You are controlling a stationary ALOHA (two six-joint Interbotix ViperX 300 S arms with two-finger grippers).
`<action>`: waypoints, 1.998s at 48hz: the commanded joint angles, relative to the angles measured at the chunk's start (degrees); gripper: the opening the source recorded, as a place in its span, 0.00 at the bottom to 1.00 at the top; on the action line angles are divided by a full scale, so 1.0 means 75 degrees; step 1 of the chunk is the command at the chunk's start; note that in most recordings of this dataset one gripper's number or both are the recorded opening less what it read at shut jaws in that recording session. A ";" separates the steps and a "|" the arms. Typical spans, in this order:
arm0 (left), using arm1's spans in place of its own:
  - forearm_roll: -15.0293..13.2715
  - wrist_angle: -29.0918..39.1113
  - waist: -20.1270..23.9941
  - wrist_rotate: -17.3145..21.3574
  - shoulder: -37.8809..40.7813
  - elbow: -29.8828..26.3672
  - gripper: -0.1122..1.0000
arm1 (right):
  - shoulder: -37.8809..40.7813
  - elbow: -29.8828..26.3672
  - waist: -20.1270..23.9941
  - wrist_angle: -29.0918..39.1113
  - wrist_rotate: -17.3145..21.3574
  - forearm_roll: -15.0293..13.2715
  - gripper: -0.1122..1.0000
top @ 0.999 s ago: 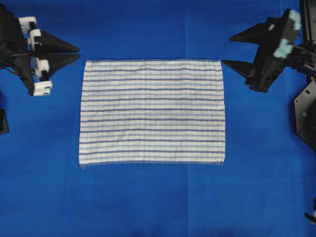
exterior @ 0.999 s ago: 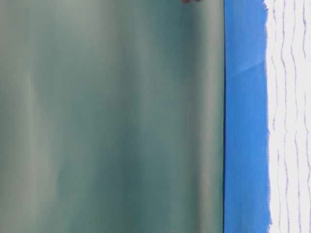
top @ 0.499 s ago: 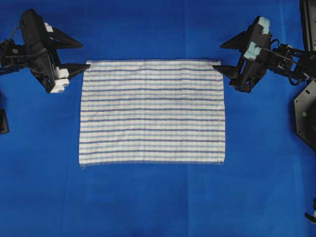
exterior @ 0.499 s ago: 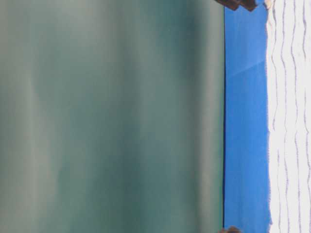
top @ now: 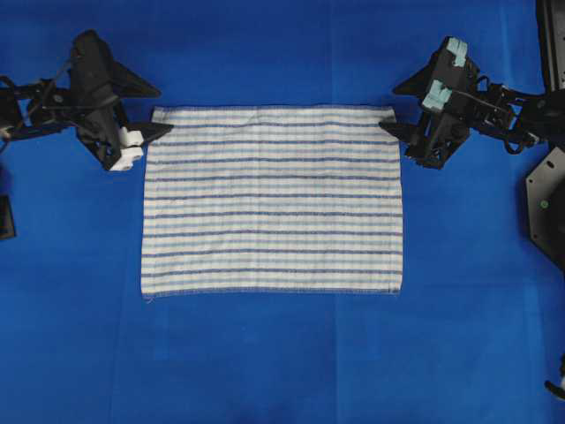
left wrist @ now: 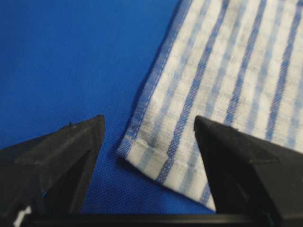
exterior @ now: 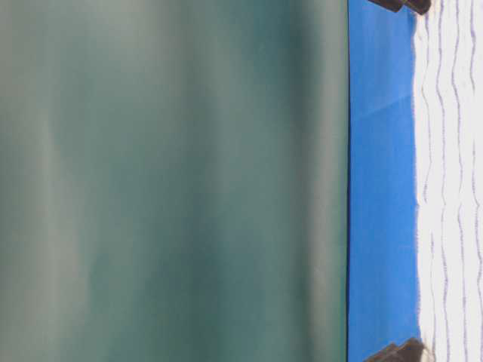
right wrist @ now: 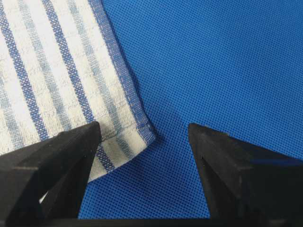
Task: Fold the blue towel.
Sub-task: 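Move both grippers to the towel's top corners, left and right, then grasp the top corners of the striped towel with both grippers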
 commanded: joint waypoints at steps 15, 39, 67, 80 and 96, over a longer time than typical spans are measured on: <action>-0.0047 -0.0012 0.0129 -0.0023 0.0375 -0.0059 0.62 | -0.0047 -0.0070 -0.0035 -0.0070 0.0012 0.0012 0.70; -0.0047 0.0000 0.0234 -0.0023 0.0352 -0.0047 0.18 | -0.0047 -0.0082 0.0012 -0.0035 0.0012 0.0012 0.13; -0.0047 0.0727 0.0141 -0.0012 -0.0539 -0.0117 0.15 | -0.1090 -0.0105 0.0199 0.0574 0.0035 0.0023 0.07; -0.0047 0.1559 -0.0188 0.0035 -0.1559 -0.0211 0.15 | -0.2238 -0.0117 0.0516 0.1324 0.0070 0.0023 0.07; -0.0047 0.2039 -0.0691 -0.0035 -0.2426 -0.0059 0.15 | -0.3258 -0.0012 0.0949 0.2004 0.0293 0.0023 0.07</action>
